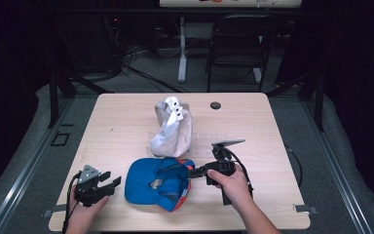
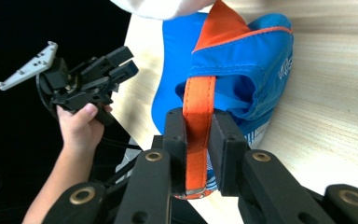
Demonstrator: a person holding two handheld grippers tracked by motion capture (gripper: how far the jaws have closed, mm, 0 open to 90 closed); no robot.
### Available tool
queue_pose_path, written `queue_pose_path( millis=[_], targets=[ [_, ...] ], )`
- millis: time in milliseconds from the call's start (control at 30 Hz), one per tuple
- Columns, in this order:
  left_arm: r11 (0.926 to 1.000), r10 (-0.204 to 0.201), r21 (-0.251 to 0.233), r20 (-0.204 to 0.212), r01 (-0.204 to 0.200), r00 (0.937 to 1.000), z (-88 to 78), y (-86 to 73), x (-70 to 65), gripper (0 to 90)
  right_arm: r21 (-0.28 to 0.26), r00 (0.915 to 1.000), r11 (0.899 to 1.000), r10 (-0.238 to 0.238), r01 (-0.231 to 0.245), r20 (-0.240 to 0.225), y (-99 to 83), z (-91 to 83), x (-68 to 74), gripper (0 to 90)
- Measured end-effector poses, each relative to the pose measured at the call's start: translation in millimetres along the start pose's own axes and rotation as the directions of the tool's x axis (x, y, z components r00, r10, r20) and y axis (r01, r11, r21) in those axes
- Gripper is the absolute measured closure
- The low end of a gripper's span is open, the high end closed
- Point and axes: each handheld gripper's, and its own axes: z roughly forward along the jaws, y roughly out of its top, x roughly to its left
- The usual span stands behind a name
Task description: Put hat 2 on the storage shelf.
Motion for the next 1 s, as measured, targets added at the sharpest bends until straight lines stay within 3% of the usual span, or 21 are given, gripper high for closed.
queue_pose_path(
  millis=[400,667,800,1000],
  targets=[
    [0.9999,0.001,0.011,0.001,-0.001,1.0,-1.8,0.3,0.6,49.8,-0.021,0.9999,1.0,0.004,-0.005,-0.014,5.9,-23.4,4.0,78.1],
    [1.0,-0.002,0.008,0.003,0.002,1.0,-0.2,-0.1,0.1,49.8,-0.025,0.9997,1.0,0.012,-0.012,-0.023,7.6,-48.7,7.5,78.1],
    [1.0,0.005,0.008,0.0,-0.005,1.0,0.1,0.1,-0.7,49.8,-0.021,0.9976,1.0,0.021,-0.023,-0.065,11.5,-55.7,11.2,78.1],
    [1.0,0.004,-0.001,-0.005,-0.004,1.0,-1.6,0.8,-0.3,49.8,-0.007,0.9834,0.998,0.054,-0.056,-0.173,21.1,-61.3,20.5,78.2]
  ],
)
